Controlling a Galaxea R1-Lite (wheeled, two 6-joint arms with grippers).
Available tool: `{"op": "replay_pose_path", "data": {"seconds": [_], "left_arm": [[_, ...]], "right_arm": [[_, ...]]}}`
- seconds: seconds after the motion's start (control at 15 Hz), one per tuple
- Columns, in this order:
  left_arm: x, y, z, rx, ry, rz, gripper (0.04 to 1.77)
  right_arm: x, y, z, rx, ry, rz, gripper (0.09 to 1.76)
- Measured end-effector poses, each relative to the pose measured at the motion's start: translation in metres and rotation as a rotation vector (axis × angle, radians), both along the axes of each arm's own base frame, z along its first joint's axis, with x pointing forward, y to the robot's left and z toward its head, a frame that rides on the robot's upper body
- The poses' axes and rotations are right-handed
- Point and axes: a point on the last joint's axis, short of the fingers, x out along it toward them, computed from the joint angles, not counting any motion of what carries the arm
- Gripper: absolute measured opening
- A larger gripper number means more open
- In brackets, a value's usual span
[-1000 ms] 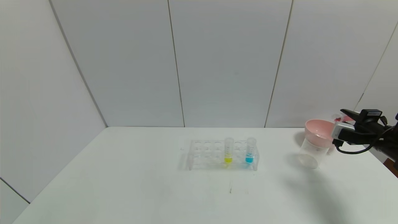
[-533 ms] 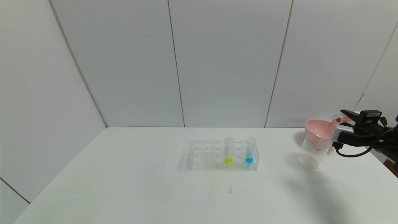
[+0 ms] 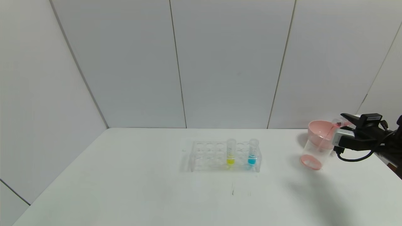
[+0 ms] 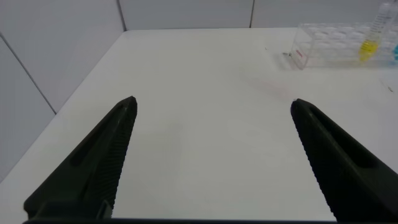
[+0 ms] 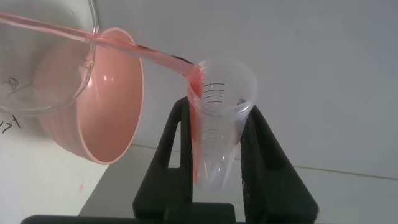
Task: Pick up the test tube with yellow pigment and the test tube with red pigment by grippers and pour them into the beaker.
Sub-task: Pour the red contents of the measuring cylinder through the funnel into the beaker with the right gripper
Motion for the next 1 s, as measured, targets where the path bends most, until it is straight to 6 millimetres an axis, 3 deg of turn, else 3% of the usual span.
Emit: {"op": "replay_pose_path", "data": {"seconds": [1.0], "left_arm": [[0.0000, 0.0000, 0.0000, 0.000, 0.000, 0.000, 1.76]], "right_arm": [[0.0025, 0.0005, 0.0058, -0.050, -0.038, 0.002, 0.50]]}}
